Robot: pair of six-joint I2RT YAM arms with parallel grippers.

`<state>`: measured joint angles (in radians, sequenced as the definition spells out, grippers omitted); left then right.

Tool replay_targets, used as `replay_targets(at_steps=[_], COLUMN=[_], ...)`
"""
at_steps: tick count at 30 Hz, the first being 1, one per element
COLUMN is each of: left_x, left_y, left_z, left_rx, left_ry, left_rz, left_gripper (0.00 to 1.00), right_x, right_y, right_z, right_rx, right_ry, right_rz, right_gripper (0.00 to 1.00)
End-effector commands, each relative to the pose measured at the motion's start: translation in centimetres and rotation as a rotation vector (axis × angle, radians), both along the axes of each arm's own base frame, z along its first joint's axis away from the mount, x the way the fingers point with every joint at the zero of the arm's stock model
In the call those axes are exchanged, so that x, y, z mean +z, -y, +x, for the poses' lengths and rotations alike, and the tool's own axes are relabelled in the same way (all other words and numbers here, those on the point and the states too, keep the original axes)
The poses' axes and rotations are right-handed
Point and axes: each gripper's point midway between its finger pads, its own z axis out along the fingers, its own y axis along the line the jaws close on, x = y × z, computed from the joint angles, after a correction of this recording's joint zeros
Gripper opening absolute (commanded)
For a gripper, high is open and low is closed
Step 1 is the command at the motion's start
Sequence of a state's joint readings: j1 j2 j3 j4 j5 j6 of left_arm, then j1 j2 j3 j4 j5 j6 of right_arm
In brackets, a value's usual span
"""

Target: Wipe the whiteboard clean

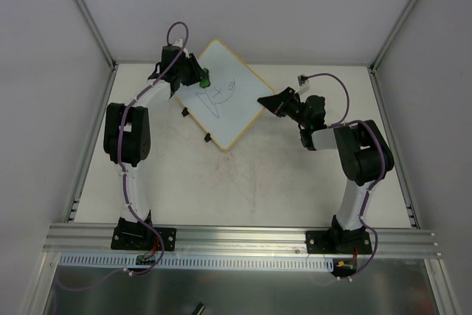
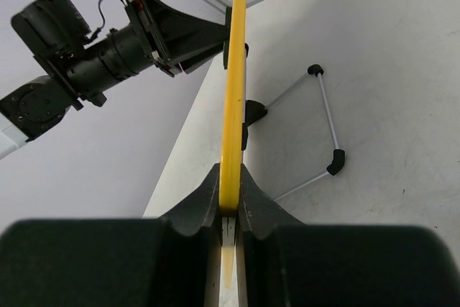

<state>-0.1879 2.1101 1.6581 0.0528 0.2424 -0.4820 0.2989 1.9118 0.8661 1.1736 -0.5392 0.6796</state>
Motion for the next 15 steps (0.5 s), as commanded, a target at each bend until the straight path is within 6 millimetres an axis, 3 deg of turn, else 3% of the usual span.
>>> replay_targets(at_steps=[1, 6, 15], left_x=[-4.9, -7.0, -6.1], left_y=[-2.8, -4.1, -4.2], left_z=[-2.7, -4.0, -3.8], left_rx=[0.088, 0.120, 0.095], left_ry=[-0.186, -0.253, -0.195], left_rz=[-0.014, -0.058, -0.071], left_gripper=[0.00, 0.00, 0.00], right_x=[2.9, 2.7, 2.9], right_y=[-1.9, -1.9, -1.8], right_z=[-1.5, -1.5, -1.5], right_rx=[0.101, 0.100, 0.098], right_ry=[0.146, 0.140, 0.143], right_rz=[0.005, 0.006, 0.011], right_gripper=[0.00, 0.00, 0.00])
